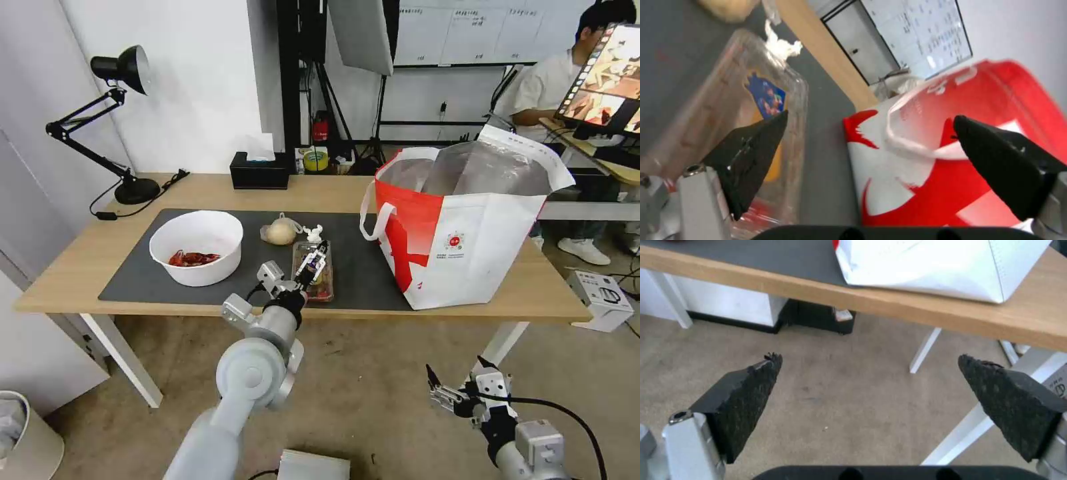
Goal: Pick up the trash from the table and place it into the takeout bag.
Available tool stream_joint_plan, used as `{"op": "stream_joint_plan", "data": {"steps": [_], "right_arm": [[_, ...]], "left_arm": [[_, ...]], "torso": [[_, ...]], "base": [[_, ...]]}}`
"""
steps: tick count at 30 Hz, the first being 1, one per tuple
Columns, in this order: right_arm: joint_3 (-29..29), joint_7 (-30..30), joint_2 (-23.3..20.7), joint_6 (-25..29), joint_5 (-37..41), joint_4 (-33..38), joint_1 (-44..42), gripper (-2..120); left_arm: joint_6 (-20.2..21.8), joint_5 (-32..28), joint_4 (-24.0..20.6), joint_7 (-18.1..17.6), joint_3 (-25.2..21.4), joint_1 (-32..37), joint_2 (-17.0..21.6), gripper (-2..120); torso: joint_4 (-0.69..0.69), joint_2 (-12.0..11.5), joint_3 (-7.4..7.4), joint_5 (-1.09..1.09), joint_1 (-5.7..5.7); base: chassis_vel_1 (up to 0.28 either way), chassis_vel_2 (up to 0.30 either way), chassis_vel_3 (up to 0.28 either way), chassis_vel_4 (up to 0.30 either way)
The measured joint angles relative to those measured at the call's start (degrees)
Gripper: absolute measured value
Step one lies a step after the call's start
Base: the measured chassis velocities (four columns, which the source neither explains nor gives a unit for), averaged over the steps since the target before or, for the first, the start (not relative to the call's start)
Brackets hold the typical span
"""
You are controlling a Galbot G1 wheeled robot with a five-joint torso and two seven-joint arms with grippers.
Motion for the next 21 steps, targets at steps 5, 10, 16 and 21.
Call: {"op": "stream_joint_plan", "data": {"steps": [5,10,16,21], "right_arm": [[0.1,-0.8,-0.3,0.6,0.4,0.2,0.3,100],[0.3,-1.1,-1.2,0.6,1.8,0.3,1.4,100],[0.5,-1.5,-3.1,0.5,9.4,0.0,3.7,100],[0.4,-1.6,-4.0,0.2,21.1,-0.1,5.6,100]], "left_arm": [[1.2,9.5,1.5,5.4,2.0,-0.8,6.8,85],[1.8,20.9,3.8,11.5,4.4,-3.2,13.7,69],[1.6,32.1,9.1,20.1,9.1,-10.8,24.3,43],[0.8,34.1,11.6,23.3,13.2,-15.0,28.4,29]], "torso": [[0.0,0.0,0.0,0.0,0.0],[0.0,0.0,0.0,-0.01,0.0],[0.0,0.0,0.0,-0.01,0.0],[0.01,0.0,0.0,0.02,0.0]], "base": [[0.0,0.0,0.0,0.0],[0.0,0.0,0.0,0.0],[0.0,0.0,0.0,0.0],[0.0,0.0,0.0,0.0]]}}
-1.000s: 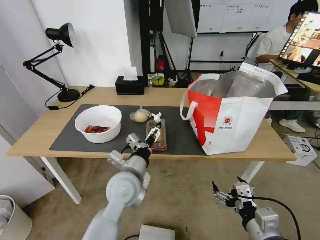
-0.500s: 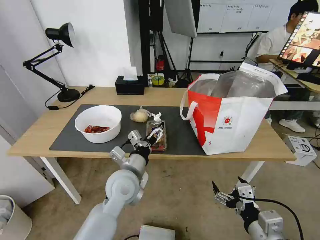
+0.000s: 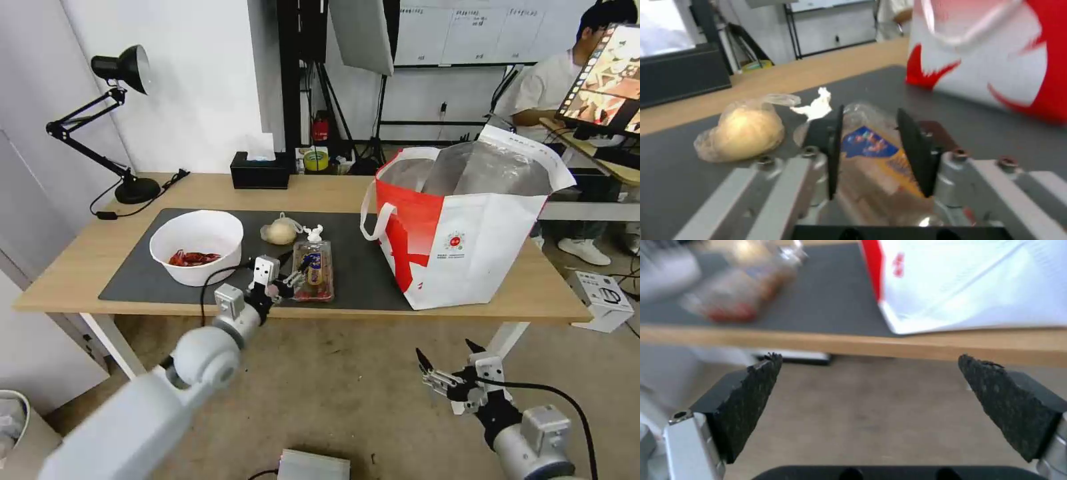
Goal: Pick up the trash from the table and place it into the takeout bag.
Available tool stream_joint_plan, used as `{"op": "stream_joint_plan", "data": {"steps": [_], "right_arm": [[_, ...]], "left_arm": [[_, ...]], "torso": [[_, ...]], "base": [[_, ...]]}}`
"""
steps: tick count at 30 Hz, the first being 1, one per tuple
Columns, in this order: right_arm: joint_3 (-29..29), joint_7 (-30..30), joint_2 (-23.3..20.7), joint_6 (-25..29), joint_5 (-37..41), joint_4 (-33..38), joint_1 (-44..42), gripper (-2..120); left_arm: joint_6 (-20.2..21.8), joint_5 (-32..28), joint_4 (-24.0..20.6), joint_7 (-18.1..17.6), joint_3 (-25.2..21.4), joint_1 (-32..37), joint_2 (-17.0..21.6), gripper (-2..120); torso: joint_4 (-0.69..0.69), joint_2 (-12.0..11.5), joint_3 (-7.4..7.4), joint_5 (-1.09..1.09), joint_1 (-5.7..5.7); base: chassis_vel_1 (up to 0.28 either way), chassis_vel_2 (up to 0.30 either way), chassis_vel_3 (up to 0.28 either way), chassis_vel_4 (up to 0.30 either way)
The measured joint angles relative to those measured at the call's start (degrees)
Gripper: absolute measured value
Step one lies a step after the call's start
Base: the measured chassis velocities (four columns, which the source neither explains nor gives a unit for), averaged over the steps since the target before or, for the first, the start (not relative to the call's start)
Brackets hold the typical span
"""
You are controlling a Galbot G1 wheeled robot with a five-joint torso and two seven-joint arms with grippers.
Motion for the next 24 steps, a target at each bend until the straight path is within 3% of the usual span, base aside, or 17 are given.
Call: {"op": "stream_joint_plan", "data": {"steps": [2,4,7,12,15,24], "right_arm": [[0.1,0.0,-0.4,-0.1,5.7,0.0,0.7,100],[0.1,0.0,-0.4,-0.1,5.7,0.0,0.7,100],[0.1,0.0,-1.5,-0.2,15.6,-0.7,2.5,100],[0.1,-0.1,-1.9,-0.2,20.9,-1.1,3.4,100],[0.4,0.1,-2.0,-0.3,27.0,-1.0,5.2,100],[-0.2,2.5,-5.0,-2.0,35.3,-3.3,11.4,100]], "left_arm": [[-0.1,0.2,1.1,1.4,1.9,-1.3,0.6,19],[-0.1,0.2,1.1,1.4,1.9,-1.3,0.6,19],[-0.6,0.0,2.7,3.0,4.4,-2.1,0.3,1],[-0.8,-0.3,4.1,3.4,6.3,-3.6,-0.8,0],[-0.9,-1.7,6.3,3.6,10.4,-7.9,-3.0,0],[-0.9,-2.4,7.5,3.1,10.6,-8.8,-2.8,0]], "torso": [[-0.01,0.0,0.0,-0.04,0.0],[-0.01,0.0,0.0,-0.04,0.0],[0.01,0.0,0.0,-0.03,0.0],[0.0,0.0,0.0,-0.02,0.0],[-0.04,0.0,0.0,-0.02,0.0],[-0.01,0.0,0.0,-0.01,0.0]], "base": [[0.0,0.0,0.0,0.0],[0.0,0.0,0.0,0.0],[0.0,0.0,0.0,0.0],[0.0,0.0,0.0,0.0],[0.0,0.0,0.0,0.0],[0.0,0.0,0.0,0.0]]}}
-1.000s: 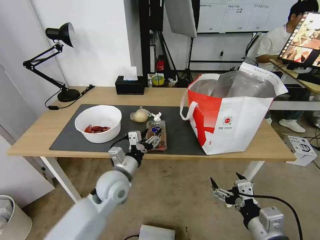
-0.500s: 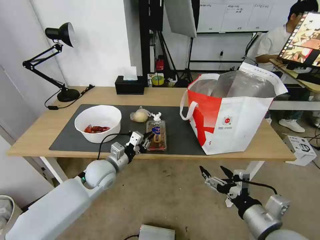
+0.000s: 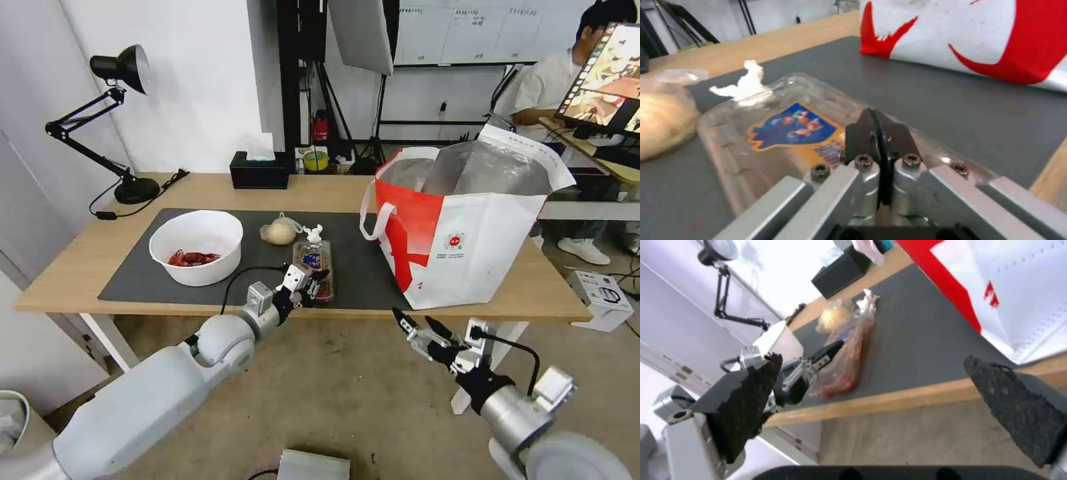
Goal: Pick up the trash from the table and place it into the takeout bag.
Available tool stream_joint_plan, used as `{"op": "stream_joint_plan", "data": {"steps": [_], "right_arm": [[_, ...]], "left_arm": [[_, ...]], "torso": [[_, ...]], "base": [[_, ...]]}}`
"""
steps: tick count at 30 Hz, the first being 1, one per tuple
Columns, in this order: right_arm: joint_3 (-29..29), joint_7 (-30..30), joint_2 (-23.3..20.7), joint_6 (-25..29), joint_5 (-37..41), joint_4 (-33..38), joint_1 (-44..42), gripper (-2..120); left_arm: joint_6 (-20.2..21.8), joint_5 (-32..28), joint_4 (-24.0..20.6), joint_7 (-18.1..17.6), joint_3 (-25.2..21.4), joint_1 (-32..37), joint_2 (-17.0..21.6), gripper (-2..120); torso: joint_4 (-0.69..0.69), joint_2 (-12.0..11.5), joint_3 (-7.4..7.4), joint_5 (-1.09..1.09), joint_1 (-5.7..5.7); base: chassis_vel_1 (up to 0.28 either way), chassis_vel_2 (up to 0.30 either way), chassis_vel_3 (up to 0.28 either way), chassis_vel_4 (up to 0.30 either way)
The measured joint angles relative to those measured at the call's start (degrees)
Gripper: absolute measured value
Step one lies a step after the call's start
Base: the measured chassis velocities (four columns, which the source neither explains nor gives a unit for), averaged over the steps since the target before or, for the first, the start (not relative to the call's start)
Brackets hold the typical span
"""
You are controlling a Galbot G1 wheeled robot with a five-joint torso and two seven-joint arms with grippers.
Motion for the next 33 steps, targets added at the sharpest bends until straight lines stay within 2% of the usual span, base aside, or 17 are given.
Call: {"op": "stream_joint_plan", "data": {"steps": [8,11,14,33], "right_arm": [[-0.8,0.5,-1.6,0.0,9.1,-2.3,5.8,100],[-1.2,0.8,-1.6,0.0,10.2,-2.7,6.9,100],[-3.0,2.1,-1.7,0.0,13.3,-4.6,11.0,100],[-15.0,8.6,-0.5,-1.5,14.6,-16.2,27.4,100]], "left_arm": [[0.1,0.0,-0.2,-0.1,-0.9,0.4,1.6,0],[0.1,0.0,-0.3,-0.1,-1.0,0.4,1.8,0],[0.1,0.0,-0.6,-0.1,-1.0,0.8,2.4,0],[0.1,-0.2,-1.7,-0.1,-1.4,1.9,3.7,0]], "torso": [[0.0,0.0,0.0,0.0,0.0],[0.01,0.0,0.0,-0.01,0.0],[0.01,0.0,-0.01,-0.01,0.0],[0.01,0.0,0.0,-0.01,0.0]], "base": [[0.0,0.0,0.0,0.0],[0.0,0.0,0.0,0.0],[0.0,0.0,0.0,0.0],[0.0,0.0,0.0,0.0]]}}
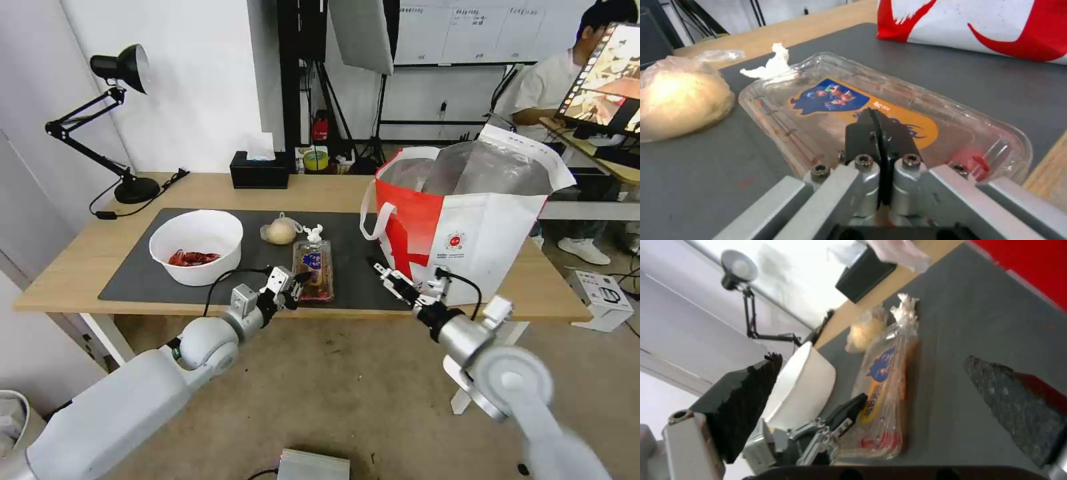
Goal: Pick up the trash from the table and place it into the takeout bag.
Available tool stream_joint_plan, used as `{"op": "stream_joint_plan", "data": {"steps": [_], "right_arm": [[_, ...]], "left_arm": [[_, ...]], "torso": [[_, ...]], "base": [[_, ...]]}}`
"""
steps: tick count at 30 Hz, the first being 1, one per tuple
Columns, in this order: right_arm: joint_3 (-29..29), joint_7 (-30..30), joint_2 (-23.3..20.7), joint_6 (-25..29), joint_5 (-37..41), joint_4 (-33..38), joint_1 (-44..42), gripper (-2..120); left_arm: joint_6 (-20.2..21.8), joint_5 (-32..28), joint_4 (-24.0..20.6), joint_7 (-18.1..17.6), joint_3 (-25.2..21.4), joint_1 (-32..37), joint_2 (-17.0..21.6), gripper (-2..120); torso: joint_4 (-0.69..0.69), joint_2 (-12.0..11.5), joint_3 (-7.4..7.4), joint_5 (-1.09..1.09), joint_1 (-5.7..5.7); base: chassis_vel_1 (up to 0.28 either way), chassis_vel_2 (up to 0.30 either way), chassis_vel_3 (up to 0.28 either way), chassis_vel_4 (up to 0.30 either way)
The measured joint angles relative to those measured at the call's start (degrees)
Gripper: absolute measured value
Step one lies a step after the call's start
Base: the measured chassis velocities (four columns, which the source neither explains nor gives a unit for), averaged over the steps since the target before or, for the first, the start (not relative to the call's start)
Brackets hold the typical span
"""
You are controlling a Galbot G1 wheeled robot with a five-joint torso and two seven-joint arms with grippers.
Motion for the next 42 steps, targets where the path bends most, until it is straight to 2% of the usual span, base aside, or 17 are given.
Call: {"op": "stream_joint_plan", "data": {"steps": [5,7,16,42], "right_arm": [[-1.9,1.9,0.3,-1.1,-0.3,-2.2,3.1,100],[-5.2,4.6,1.0,-4.2,-0.3,-5.7,8.7,100],[-10.1,8.6,2.5,-8.2,0.4,-10.8,16.4,100],[-16.2,14.9,6.9,-12.5,1.4,-19.6,25.7,100]], "left_arm": [[-0.1,0.0,0.0,0.0,0.0,0.0,0.1,0],[-0.2,-0.5,-0.6,0.0,-0.1,0.5,0.2,0],[-0.4,-1.5,-0.8,-0.2,-0.9,0.9,0.5,0],[-1.5,-1.4,-0.1,-0.1,-0.3,0.8,-0.1,0]], "torso": [[0.0,0.0,0.0,-0.01,0.0],[0.0,0.0,0.0,0.0,0.0],[0.0,0.0,0.0,0.0,0.0],[0.0,0.0,0.0,0.0,0.0]], "base": [[0.0,0.0,0.0,0.0],[0.0,0.0,0.0,0.0],[0.0,0.0,0.0,0.0],[0.0,0.0,0.0,0.0]]}}
